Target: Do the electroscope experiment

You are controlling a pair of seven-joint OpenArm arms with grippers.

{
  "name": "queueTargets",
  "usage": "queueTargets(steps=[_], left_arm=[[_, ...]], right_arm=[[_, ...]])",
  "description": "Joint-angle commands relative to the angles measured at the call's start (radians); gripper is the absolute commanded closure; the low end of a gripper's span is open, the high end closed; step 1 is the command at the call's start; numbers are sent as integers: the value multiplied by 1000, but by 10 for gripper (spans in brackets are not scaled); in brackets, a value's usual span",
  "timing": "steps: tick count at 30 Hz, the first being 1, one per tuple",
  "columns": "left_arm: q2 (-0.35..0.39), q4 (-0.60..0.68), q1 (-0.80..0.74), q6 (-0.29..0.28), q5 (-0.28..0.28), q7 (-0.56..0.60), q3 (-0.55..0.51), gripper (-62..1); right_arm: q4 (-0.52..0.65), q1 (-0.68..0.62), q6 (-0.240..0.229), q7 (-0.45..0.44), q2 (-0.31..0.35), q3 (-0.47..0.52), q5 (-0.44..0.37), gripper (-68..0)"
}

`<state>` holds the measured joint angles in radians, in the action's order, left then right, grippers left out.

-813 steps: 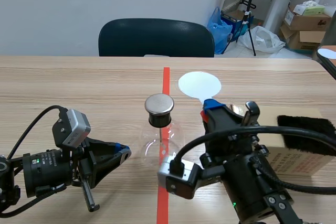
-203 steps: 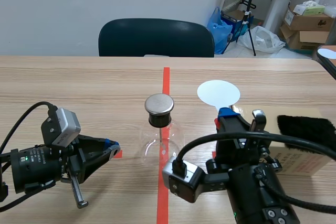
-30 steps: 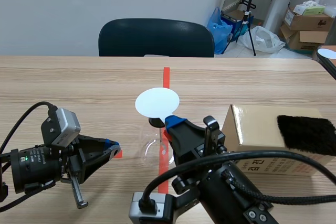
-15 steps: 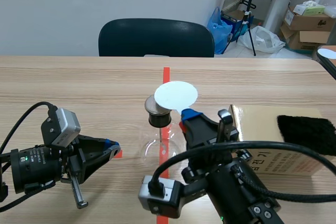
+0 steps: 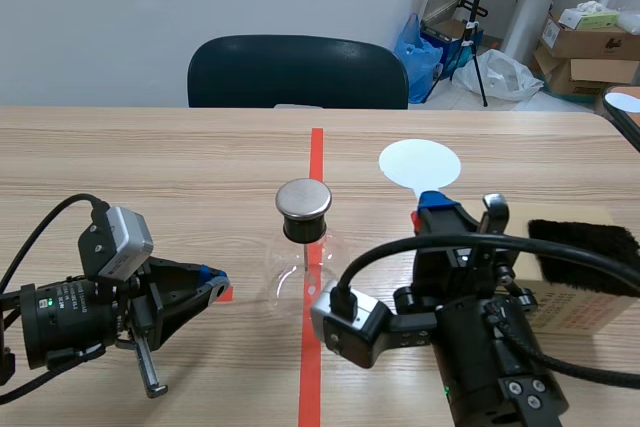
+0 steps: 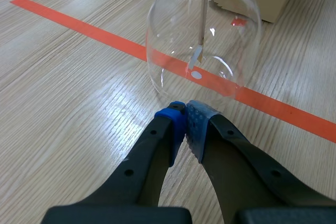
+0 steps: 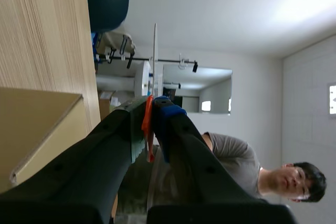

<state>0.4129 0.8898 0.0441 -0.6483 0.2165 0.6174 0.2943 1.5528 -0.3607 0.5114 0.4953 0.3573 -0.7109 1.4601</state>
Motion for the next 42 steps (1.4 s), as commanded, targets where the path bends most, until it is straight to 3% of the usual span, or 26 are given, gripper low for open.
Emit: queueTargets(steps=[1,12,42], left_arm=[[-2,24,-2,-1,-9,13,-1,-32],[-2,24,-2,-1,-9,13,-1,-32],[-2,24,-2,-1,-2,13,-1,-32]], right_arm=[[10,14,11,22,3,5,1,-10],[10,14,11,113,3,5,1,-10],[10,14,11,113,3,5,1,-10]])
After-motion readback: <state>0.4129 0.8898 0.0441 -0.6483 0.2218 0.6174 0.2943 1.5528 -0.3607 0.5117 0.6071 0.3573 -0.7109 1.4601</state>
